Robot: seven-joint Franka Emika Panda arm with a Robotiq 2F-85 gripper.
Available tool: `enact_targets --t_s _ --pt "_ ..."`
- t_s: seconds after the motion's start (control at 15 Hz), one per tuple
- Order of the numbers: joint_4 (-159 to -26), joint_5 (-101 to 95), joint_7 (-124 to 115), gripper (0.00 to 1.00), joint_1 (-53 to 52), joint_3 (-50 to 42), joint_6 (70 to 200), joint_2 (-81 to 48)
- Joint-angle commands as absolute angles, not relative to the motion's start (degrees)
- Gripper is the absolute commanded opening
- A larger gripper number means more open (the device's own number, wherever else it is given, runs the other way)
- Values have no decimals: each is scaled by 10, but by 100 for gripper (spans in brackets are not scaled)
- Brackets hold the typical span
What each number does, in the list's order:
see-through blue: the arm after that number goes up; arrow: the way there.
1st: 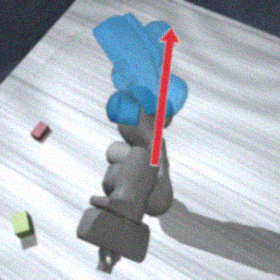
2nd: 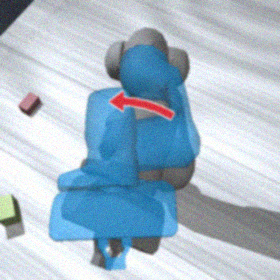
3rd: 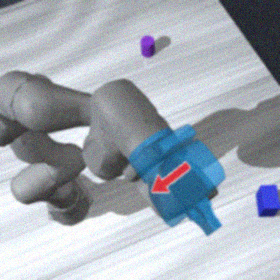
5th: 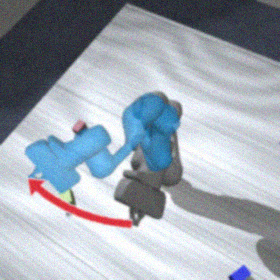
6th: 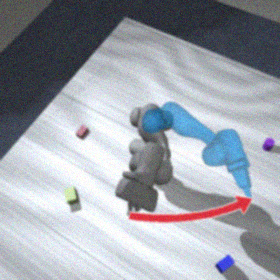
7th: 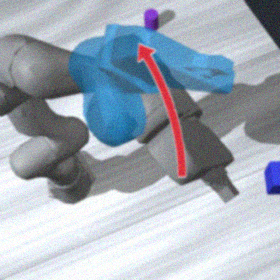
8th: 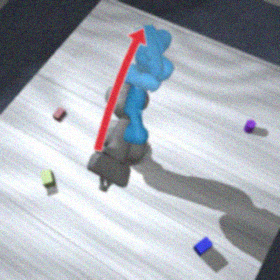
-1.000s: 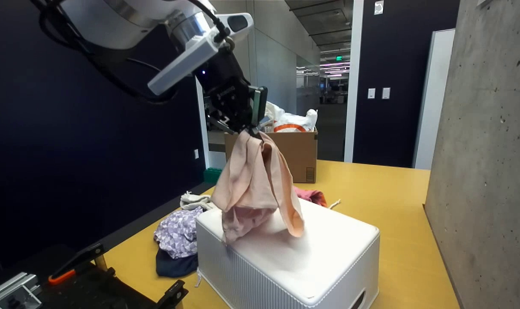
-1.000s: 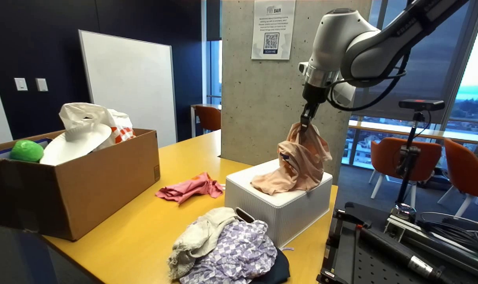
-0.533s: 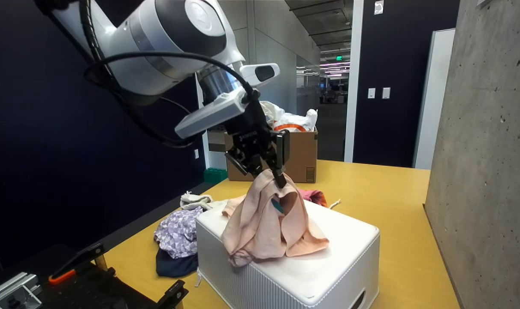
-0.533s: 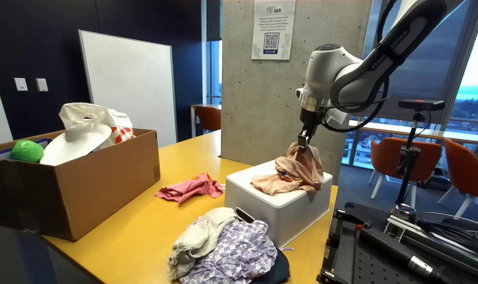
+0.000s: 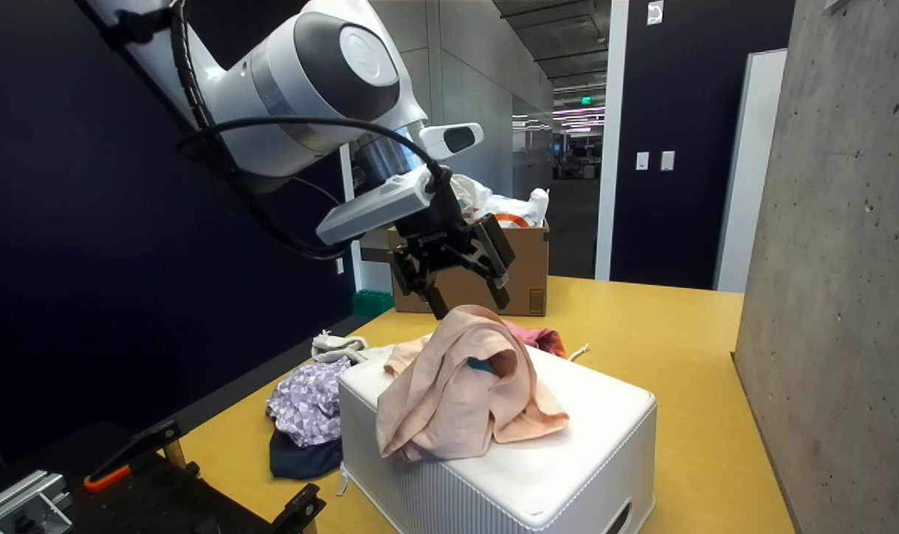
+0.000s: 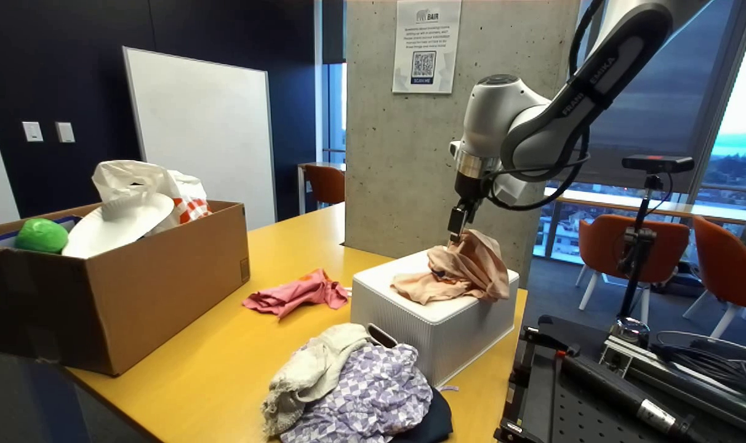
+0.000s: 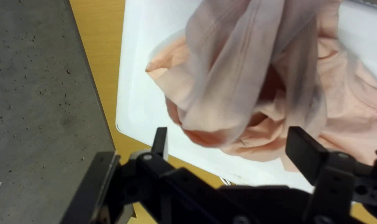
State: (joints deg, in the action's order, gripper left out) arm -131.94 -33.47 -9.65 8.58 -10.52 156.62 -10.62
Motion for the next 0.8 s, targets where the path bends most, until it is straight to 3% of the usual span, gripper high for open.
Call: enact_targets --t_s 0.0,0.67,0.73 --pt "-1313 -311 -92 100 53 -93 1570 -108" --pt "-1264 -172 34 100 32 -22 1613 -238" --pt "-1265 -158 50 95 37 -17 1614 -239"
